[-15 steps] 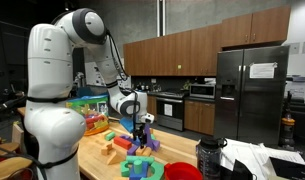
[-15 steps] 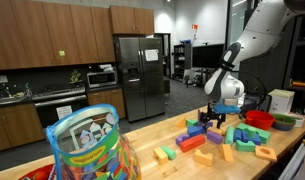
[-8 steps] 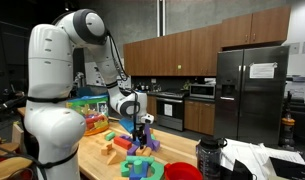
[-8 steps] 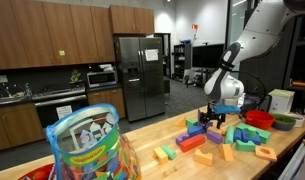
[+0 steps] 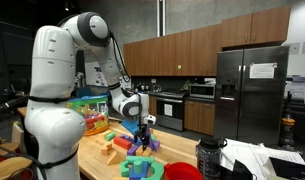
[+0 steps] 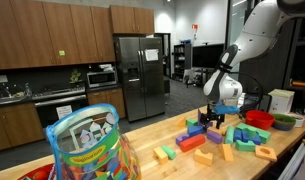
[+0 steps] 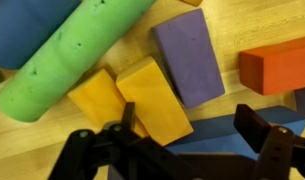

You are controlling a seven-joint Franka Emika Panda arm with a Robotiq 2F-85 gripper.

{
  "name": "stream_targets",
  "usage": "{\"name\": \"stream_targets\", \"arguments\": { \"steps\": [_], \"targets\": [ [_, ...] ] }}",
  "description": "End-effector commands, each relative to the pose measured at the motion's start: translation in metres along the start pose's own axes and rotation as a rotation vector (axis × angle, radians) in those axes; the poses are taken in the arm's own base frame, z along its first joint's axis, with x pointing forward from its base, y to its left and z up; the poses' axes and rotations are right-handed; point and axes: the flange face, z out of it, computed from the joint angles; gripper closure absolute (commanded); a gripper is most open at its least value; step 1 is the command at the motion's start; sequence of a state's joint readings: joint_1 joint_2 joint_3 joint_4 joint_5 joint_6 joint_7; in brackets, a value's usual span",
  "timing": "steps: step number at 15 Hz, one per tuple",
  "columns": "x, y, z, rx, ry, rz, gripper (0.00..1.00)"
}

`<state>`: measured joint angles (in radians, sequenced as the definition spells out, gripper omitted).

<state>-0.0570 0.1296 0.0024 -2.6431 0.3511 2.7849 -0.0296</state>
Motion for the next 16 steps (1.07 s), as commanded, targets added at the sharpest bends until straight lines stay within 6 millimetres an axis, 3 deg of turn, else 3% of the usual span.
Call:
{"name": "stream_targets", "arguments": {
  "steps": [1,7,16],
  "targets": [
    [0.012,0.009,-0.002,-0.024,0.001,-0.039,0.0],
    [0.02,0.007,-0.006,-0.058,0.006,-0.1,0.0],
    [0.025,-0.003,-0.001,0.048,-0.084,-0.068,0.0]
  ]
}}
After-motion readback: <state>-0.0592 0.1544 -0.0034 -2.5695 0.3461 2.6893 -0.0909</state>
